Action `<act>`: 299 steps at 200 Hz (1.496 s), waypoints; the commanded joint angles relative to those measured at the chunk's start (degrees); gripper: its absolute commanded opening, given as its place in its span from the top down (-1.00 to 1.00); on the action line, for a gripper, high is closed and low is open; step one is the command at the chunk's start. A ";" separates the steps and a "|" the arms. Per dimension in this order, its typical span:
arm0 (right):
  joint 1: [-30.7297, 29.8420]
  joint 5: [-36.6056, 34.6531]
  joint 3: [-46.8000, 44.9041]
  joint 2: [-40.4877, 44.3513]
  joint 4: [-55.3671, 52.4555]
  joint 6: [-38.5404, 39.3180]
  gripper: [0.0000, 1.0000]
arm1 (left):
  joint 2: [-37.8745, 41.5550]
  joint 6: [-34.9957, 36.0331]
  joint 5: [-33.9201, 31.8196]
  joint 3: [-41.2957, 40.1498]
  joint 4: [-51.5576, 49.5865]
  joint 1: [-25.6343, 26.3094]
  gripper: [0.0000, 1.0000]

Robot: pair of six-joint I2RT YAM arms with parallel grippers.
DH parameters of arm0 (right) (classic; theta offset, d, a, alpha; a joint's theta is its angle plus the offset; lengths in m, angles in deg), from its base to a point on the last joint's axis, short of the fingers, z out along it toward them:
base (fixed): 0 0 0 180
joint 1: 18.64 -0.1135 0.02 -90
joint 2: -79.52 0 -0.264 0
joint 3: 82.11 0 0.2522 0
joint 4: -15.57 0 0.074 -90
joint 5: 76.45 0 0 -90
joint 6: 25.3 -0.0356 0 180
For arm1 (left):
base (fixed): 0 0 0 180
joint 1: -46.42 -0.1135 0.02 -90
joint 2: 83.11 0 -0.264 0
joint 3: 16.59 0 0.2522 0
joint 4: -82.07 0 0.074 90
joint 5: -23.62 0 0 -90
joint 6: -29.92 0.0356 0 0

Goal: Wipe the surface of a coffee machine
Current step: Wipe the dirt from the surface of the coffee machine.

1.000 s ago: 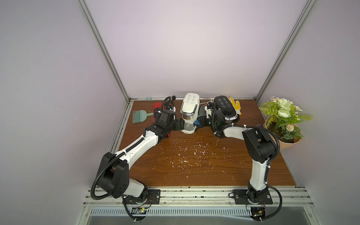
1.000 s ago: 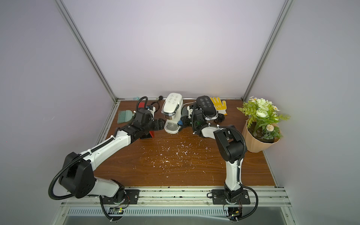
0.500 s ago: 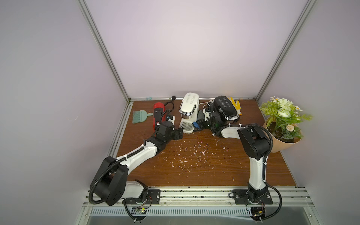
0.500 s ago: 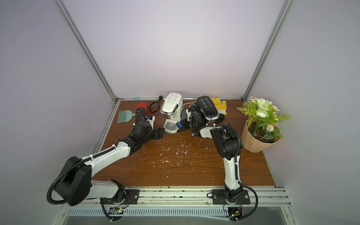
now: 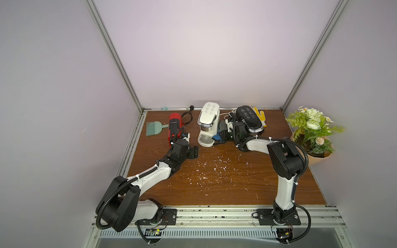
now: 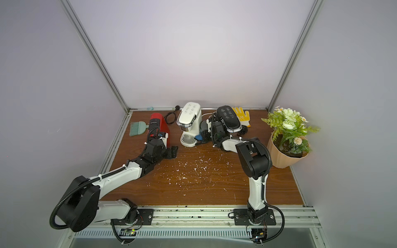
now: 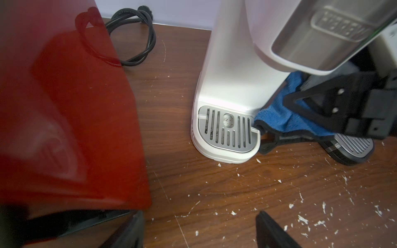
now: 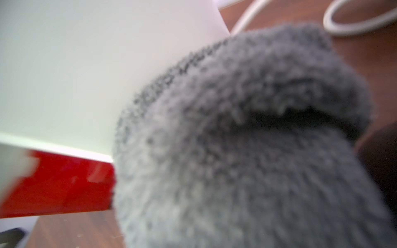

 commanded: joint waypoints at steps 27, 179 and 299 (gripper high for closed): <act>-0.86 -0.12 9.00 7.27 0.46 -1.65 0.76 | -0.65 0.74 0.26 0.36 1.96 -0.65 -0.64; 1.47 -1.51 21.36 5.61 -2.99 -2.71 0.75 | -1.85 1.91 -0.86 0.94 1.72 2.86 -0.61; 3.30 4.61 19.48 -2.93 1.19 -6.21 0.75 | -0.97 2.22 -1.40 -0.10 2.66 3.04 -0.61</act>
